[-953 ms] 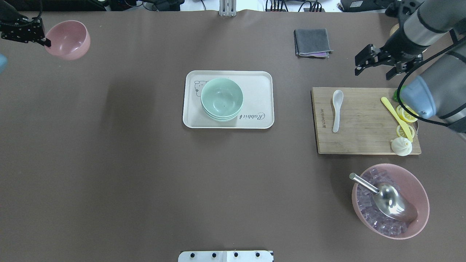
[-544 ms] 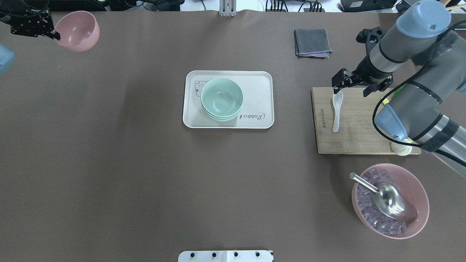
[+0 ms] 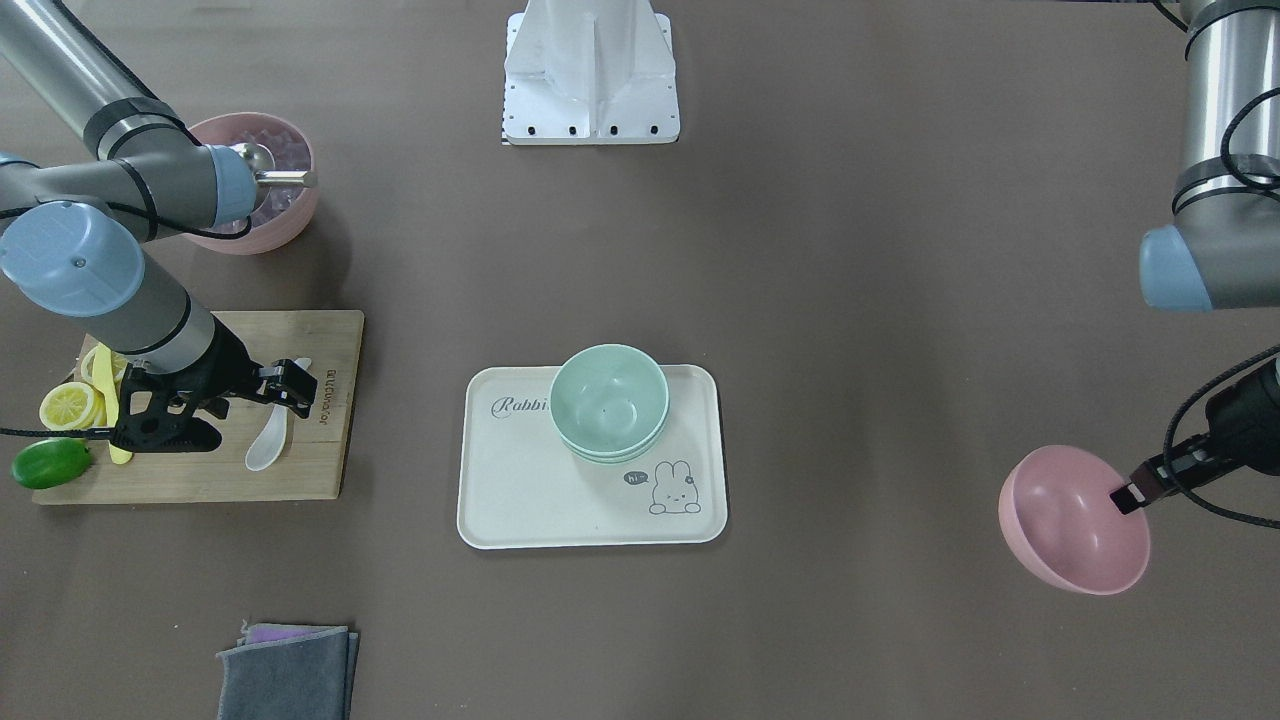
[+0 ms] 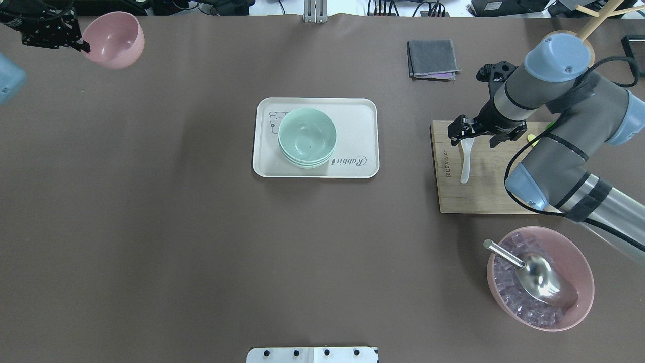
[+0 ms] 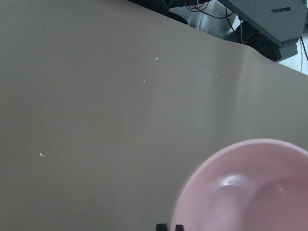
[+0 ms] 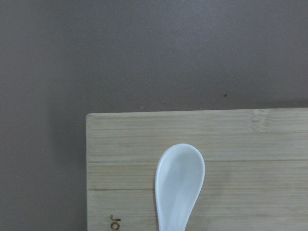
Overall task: Stack pink bowl on green and place spoon
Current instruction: 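Lift the pink bowl with the left gripper while the right gripper reaches the white spoon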
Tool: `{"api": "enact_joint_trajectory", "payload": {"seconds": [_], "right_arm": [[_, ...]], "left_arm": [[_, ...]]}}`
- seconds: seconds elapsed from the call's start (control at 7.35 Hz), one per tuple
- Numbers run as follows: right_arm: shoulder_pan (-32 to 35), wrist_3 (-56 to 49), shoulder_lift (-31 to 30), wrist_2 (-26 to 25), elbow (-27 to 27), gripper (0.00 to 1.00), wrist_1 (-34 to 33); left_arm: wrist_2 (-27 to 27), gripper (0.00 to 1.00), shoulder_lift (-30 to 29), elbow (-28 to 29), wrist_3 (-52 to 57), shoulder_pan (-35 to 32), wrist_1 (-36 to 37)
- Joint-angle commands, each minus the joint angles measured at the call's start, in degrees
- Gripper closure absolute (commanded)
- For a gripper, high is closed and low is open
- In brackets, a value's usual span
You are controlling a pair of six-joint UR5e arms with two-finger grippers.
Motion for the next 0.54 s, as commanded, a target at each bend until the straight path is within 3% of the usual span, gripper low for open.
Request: {"api": "enact_joint_trajectory", "payload": {"seconds": [0.0,0.41], "right_arm": [[-1.3,3.0,0.0,0.0,-0.5,0.10,0.4],[-2.2,9.9,-0.5,0.2,0.3,0.15,0.5]], "left_arm": [[0.0,1.00,0.0,0.0,0.0,0.0,0.0],[0.0,1.00,-0.2,0.0,0.0,0.0,0.0]]}}
